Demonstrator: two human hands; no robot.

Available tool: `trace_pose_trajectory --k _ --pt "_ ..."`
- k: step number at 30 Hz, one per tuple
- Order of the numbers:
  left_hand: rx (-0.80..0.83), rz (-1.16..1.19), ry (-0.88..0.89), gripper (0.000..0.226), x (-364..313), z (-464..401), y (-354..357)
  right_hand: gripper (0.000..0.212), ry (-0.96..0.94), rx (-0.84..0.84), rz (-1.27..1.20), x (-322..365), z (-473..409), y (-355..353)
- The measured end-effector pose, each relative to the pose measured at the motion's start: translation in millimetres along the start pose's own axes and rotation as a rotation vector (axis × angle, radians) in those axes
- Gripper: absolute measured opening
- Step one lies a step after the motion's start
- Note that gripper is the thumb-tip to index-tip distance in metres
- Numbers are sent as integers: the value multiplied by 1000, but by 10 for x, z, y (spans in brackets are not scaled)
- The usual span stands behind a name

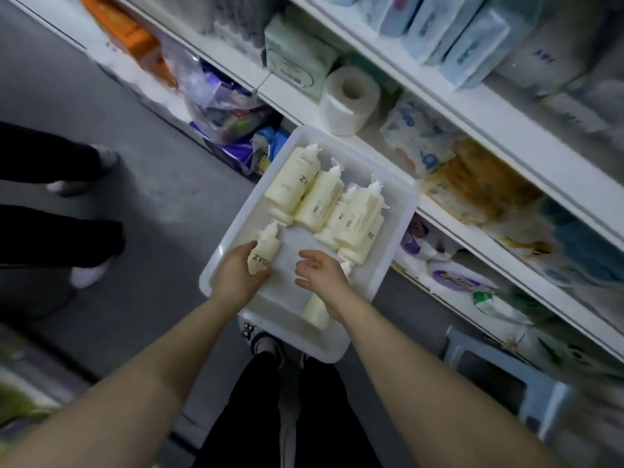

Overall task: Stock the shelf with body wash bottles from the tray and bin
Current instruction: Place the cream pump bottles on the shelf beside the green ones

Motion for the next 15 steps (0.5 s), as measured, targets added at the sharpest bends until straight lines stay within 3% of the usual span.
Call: trace_pose_trajectory --k 4,10,15 --pt "39 -131 -45 74 366 -252 152 42 75 21 4 -248 -301 163" --pt "74 -196 -51 57 671 -514 435 47 136 21 -19 -488 -674 326" --pt "19 -266 -67 68 769 -603 517 43 138 28 -63 -511 -866 455"
Point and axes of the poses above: each hand's wrist, its own z-axis away from the middle knuckle, its own y-axis out of the palm, x = y × z, the point moved 7 cm from there along -z, towards the middle knuckle, and after that the axes turned 6 degrees about z, right-handed, at the moved point
